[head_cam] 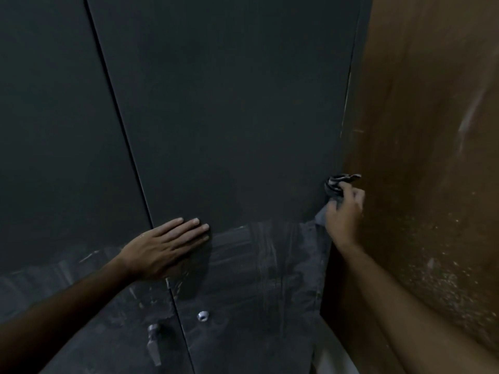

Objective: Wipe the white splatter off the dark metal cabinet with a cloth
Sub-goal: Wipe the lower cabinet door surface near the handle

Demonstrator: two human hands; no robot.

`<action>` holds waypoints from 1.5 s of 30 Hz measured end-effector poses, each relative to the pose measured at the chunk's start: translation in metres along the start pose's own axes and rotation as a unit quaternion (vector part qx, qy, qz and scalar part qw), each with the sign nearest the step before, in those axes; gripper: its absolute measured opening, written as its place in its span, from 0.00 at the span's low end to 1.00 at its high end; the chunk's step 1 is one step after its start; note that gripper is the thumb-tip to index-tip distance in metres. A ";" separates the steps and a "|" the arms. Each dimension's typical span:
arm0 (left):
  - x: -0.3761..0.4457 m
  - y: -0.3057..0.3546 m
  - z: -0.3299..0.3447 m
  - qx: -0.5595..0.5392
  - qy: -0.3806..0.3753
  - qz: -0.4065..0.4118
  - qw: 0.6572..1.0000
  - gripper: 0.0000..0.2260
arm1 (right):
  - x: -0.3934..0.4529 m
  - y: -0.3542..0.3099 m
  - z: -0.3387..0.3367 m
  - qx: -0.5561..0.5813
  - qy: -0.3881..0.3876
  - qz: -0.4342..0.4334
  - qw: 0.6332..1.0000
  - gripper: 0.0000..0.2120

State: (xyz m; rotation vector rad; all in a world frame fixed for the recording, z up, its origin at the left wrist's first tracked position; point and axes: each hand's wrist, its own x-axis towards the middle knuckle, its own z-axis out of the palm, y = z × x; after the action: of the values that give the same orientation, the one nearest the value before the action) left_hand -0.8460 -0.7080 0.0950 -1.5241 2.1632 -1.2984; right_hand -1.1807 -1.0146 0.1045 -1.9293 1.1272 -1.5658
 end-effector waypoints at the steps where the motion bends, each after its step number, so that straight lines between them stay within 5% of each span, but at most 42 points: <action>1: 0.000 0.000 0.000 0.000 0.001 -0.001 1.000 0.29 | -0.012 -0.002 0.006 0.014 -0.007 -0.007 1.000 0.18; 5: 0.000 0.001 -0.002 -0.007 0.007 -0.006 1.000 0.28 | -0.061 0.029 0.014 0.001 -0.074 0.080 0.994 0.20; 9: 0.002 0.004 -0.003 -0.019 0.009 -0.013 1.000 0.27 | -0.021 0.006 0.012 0.043 0.017 0.220 0.974 0.22; 12: 0.001 0.012 0.000 -0.020 -0.012 -0.027 0.999 0.28 | -0.045 -0.019 0.035 0.060 0.051 0.180 0.981 0.22; 15: -0.003 0.022 0.000 -0.033 -0.016 -0.032 0.999 0.28 | -0.087 0.000 0.050 0.053 0.007 0.167 0.985 0.20; 19: -0.024 0.026 0.001 -0.054 -0.009 -0.010 0.998 0.28 | -0.041 0.006 0.042 0.065 0.077 0.337 0.936 0.18; 25: -0.044 0.010 0.018 -0.056 -0.013 0.032 0.998 0.35 | -0.115 -0.037 0.082 0.027 0.049 0.162 0.985 0.18; 30: -0.044 0.007 0.019 -0.061 0.003 0.049 0.997 0.31 | -0.063 -0.018 0.069 0.041 0.103 0.366 0.924 0.20; 33: -0.044 0.009 0.020 -0.064 0.007 0.052 0.997 0.30 | -0.079 -0.065 0.089 0.020 0.142 0.258 0.956 0.19; 36: -0.044 0.008 0.019 -0.066 0.015 0.054 0.996 0.28 | -0.153 -0.083 0.122 0.034 0.081 0.153 0.984 0.15; 41: -0.057 0.009 0.014 -0.079 0.017 0.051 0.995 0.27 | -0.098 -0.065 0.102 0.035 0.157 0.337 0.928 0.18; 45: -0.064 0.001 0.018 -0.072 0.012 0.056 0.996 0.26 | -0.129 -0.136 0.135 0.066 0.191 0.158 0.967 0.17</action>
State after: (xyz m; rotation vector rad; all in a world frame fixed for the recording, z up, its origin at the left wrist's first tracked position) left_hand -0.8070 -0.6637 0.0640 -1.4209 2.3669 -1.1535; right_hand -1.0143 -0.8560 0.0879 -1.3151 1.3641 -1.8170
